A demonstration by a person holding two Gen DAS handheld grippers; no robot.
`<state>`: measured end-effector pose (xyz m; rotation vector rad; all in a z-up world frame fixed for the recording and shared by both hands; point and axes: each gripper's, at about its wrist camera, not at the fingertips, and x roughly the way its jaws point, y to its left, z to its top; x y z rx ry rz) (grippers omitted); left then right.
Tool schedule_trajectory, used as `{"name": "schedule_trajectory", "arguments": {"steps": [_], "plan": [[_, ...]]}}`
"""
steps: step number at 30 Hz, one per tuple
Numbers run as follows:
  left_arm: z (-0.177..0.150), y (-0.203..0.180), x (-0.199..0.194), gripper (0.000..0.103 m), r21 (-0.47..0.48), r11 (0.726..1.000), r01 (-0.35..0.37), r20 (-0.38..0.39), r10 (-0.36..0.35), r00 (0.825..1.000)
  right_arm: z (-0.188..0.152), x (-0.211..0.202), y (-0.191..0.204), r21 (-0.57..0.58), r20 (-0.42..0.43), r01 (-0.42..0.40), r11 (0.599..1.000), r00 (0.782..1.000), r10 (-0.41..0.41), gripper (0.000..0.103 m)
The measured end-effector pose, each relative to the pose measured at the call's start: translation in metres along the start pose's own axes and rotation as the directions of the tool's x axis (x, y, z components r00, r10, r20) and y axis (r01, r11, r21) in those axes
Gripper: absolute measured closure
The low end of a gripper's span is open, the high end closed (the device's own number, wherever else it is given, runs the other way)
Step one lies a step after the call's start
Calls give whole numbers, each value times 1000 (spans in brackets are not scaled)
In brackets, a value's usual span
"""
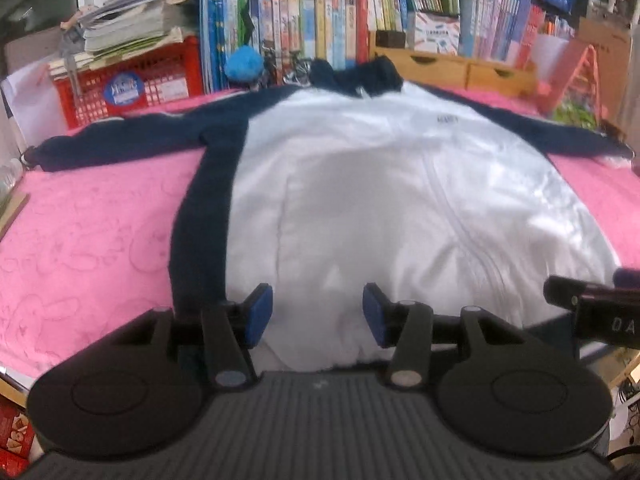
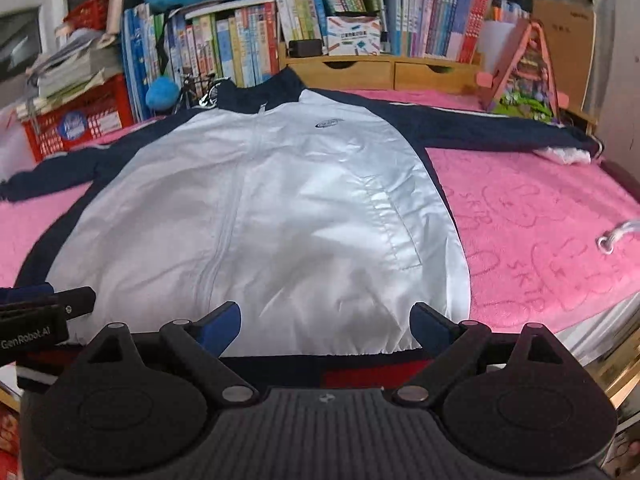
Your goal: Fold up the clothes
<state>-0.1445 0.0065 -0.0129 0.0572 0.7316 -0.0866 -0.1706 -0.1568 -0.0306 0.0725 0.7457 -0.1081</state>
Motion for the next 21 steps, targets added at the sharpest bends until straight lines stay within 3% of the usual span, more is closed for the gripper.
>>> {"name": "schedule_trajectory", "arguments": {"steps": [8, 21], "plan": [[-3, -1, 5, 47, -7, 1000, -4, -13, 4, 1000, -8, 12, 4, -71, -75, 31, 997, 997, -37, 6], [-4, -5, 6, 42, 20, 1000, 0, -19, 0, 1000, -10, 15, 9, -130, -90, 19, 991, 995, -31, 1]]}}
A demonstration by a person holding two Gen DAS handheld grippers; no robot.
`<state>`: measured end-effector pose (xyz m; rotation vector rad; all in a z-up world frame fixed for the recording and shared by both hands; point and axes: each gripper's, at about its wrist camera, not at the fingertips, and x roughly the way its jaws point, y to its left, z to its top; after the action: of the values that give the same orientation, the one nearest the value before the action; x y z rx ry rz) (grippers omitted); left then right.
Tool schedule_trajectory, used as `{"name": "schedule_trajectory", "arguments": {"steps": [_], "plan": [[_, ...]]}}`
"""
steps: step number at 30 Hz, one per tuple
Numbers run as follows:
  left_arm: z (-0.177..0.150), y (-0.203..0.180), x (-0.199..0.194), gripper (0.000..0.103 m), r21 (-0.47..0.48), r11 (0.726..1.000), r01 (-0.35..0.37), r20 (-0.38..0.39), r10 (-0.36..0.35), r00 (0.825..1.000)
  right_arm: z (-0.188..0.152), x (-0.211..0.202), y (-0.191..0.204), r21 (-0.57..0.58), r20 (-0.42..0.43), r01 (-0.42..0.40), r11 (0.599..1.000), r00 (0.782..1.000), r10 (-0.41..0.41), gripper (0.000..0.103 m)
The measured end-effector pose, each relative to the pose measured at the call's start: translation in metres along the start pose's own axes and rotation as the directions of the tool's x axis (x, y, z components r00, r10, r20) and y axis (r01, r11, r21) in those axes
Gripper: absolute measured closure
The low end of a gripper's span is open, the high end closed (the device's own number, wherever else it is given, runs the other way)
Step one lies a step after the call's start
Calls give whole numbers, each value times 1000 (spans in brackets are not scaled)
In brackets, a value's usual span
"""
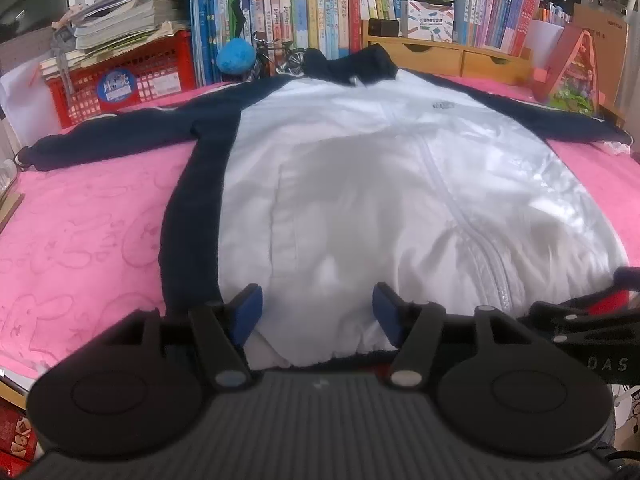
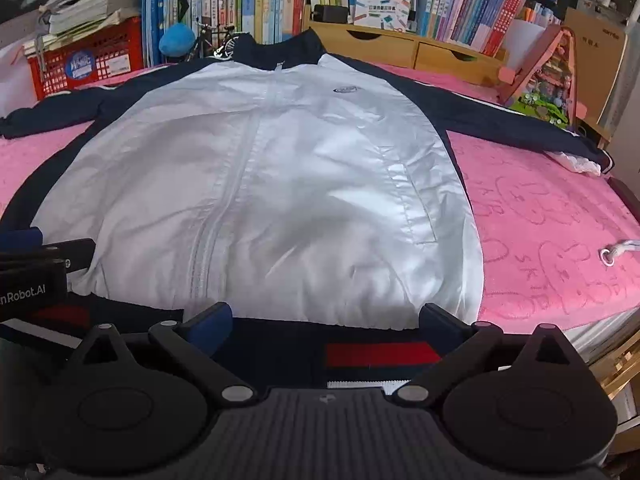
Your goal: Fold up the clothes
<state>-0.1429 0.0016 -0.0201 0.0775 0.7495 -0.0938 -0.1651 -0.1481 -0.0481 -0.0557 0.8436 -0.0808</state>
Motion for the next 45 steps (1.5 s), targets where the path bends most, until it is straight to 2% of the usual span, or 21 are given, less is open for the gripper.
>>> {"name": "schedule_trajectory", "arguments": {"steps": [12, 27, 31, 33, 34, 36, 38, 40, 41, 43, 45], "plan": [[-1, -4, 0, 38, 24, 1000, -3, 0, 3, 1000, 0, 0, 2, -33, -1, 14, 999, 1000, -14, 0], [-5, -8, -1, 38, 58, 998, -3, 5, 3, 1000, -3, 1, 6, -49, -6, 18, 999, 1000, -18, 0], [-6, -10, 1, 36, 60, 998, -7, 6, 6, 1000, -4, 4, 5, -35, -16, -3, 999, 1000, 2, 0], [-8, -9, 3, 30, 65, 998, -14, 15, 13, 1000, -5, 7, -4, 1, -13, -59, 998, 998, 59, 0], [-4, -5, 2, 30, 55, 998, 14, 18, -15, 1000, -6, 8, -8, 19, -11, -87, 996, 996, 87, 0], [3, 6, -1, 31, 30, 996, 79, 26, -79, 997, -4, 4, -22, 60, 33, -161, 985, 987, 160, 0], [21, 24, -8, 31, -2, 985, 173, 84, -172, 981, 3, -4, -42, 72, 116, -247, 966, 964, 238, 0], [43, 34, -8, 30, 3, 981, 196, 152, -194, 969, 19, -12, -67, 75, 230, -245, 966, 947, 223, 0], [54, 39, -3, 30, 3, 980, 198, 184, -195, 963, 27, -15, -80, 79, 288, -233, 969, 936, 201, 0], [71, 46, 16, 30, -22, 985, 171, 212, -163, 964, 48, -8, -112, 129, 402, -118, 985, 914, 56, 0], [81, 55, 38, 30, -81, 986, 147, 215, -127, 968, 66, 13, -152, 252, 434, -24, 967, 896, -91, 0]]}}
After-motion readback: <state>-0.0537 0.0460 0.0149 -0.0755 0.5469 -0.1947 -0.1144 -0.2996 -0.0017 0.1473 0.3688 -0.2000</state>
